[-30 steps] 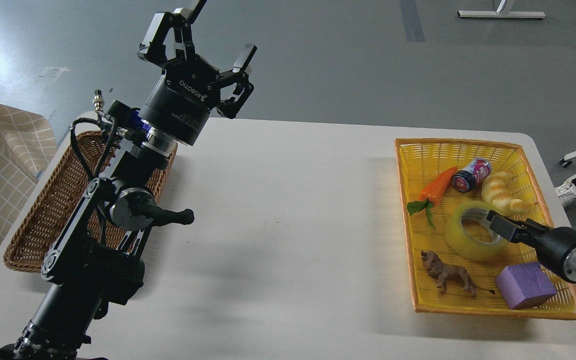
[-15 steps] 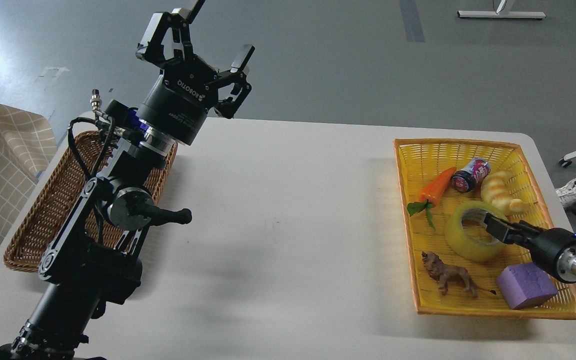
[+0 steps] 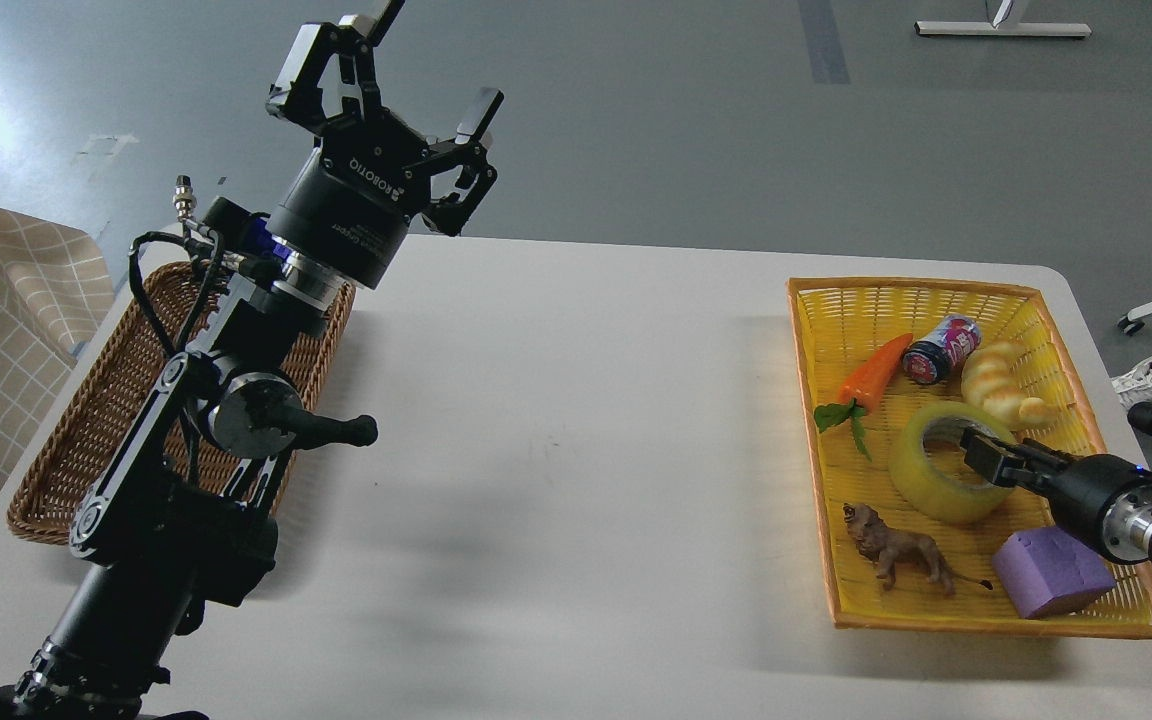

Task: Place and transfer tape with both arms
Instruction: 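Hook the right gripper into the tape roll's hole and close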

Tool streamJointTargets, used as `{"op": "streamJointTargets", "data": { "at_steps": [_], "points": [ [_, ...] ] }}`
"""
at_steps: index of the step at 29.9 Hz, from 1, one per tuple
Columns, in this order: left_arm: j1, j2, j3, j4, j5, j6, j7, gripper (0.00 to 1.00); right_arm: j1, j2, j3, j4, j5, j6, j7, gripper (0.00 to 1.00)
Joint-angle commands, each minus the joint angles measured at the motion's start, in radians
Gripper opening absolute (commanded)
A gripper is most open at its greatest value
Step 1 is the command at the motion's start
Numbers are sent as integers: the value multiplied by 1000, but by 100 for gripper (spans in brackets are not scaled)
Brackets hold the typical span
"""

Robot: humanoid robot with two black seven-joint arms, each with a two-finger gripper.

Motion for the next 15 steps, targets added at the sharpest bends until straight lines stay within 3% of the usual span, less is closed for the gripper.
{"op": "streamJointTargets", "data": {
  "at_steps": [1, 6, 9, 15],
  "points": [
    [-1, 10, 1, 3, 0, 2, 2, 98, -1, -1, -10, 1, 0, 0, -2, 58],
    [-1, 15, 1, 3, 0, 2, 1, 98, -3, -1, -13, 3, 0, 0, -4, 36],
    [-1, 18, 1, 3, 0, 2, 2, 98, -3, -1, -13, 6, 0, 0, -11, 28],
    [-2, 22, 2, 4, 3, 7, 2, 98, 0, -21, -13, 8, 0, 0, -11, 27]
  ]
}}
